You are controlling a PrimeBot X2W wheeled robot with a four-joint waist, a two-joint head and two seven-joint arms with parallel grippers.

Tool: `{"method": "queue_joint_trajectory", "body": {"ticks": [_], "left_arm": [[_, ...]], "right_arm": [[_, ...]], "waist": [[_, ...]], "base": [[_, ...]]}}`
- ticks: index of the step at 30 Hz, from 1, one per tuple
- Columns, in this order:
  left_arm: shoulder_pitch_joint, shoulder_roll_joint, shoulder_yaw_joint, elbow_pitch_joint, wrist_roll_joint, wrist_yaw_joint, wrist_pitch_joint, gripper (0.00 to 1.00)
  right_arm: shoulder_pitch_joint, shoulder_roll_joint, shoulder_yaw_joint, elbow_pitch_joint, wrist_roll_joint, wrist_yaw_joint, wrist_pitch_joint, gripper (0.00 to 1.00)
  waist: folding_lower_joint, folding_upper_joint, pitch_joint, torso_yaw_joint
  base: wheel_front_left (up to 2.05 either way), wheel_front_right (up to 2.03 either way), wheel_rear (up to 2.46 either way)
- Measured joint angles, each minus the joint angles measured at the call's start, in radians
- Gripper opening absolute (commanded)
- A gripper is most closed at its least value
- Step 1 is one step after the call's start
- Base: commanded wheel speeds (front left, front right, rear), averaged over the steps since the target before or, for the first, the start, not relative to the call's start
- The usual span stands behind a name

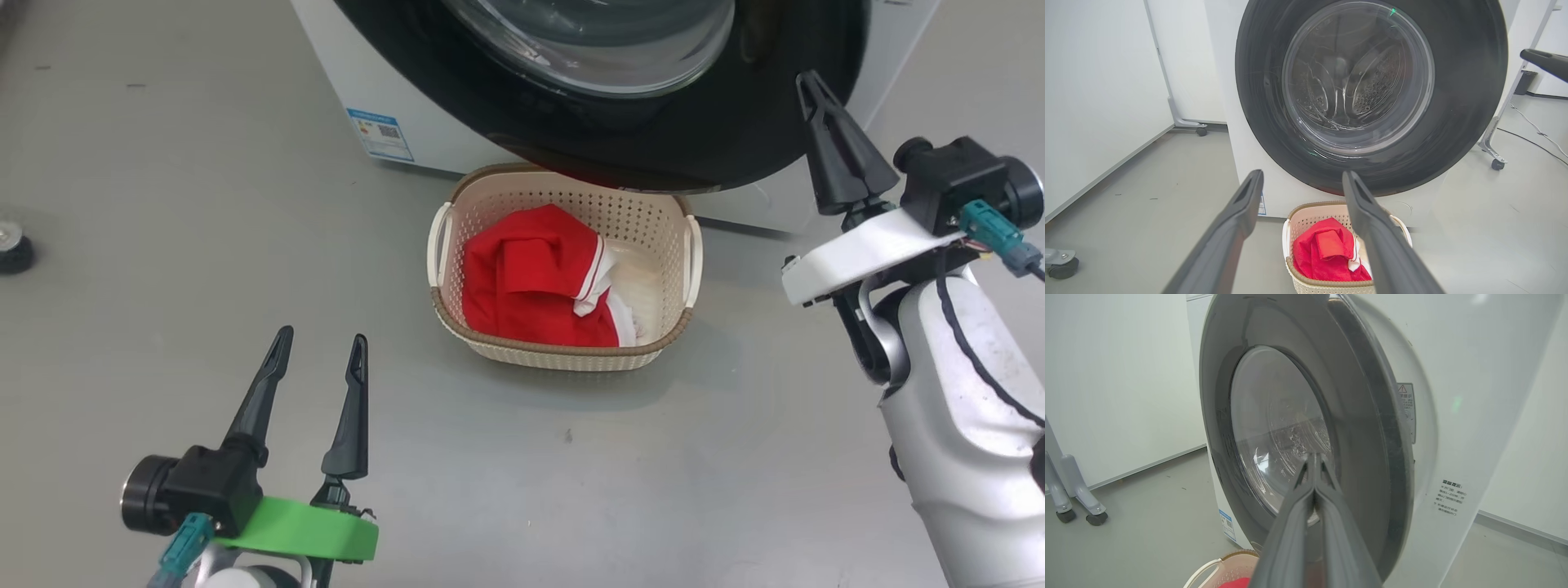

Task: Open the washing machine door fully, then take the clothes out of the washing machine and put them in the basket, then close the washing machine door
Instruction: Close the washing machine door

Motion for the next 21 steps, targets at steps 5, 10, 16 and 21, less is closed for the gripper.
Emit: {"method": "queue_joint_trajectory", "body": {"ticks": [5,10,16,21], "left_arm": [[-0.031,-0.006,-0.014,0.016,-0.009,-0.012,-0.007,1.0],[-0.044,-0.009,-0.017,0.03,-0.009,-0.015,-0.016,1.0],[-0.068,-0.015,-0.018,0.049,-0.009,-0.017,-0.028,1.0],[-0.082,-0.019,-0.019,0.069,-0.009,-0.017,-0.037,1.0]], "right_arm": [[-0.064,-0.016,-0.023,0.042,0.002,0.003,0.017,0.0],[-0.13,-0.026,-0.031,0.076,0.004,0.004,0.029,0.0],[-0.189,-0.037,-0.048,0.113,0.011,0.004,0.03,0.0],[-0.23,-0.047,-0.061,0.147,0.012,0.005,0.024,0.0]], "waist": [[0.0,0.0,0.031,0.046],[0.0,0.0,0.059,0.082],[0.0,0.0,0.086,0.107],[0.0,0.0,0.097,0.118]], "base": [[0.0,0.0,0.0],[0.0,0.0,0.0],[0.0,0.0,0.0],[0.0,0.0,0.0]]}}
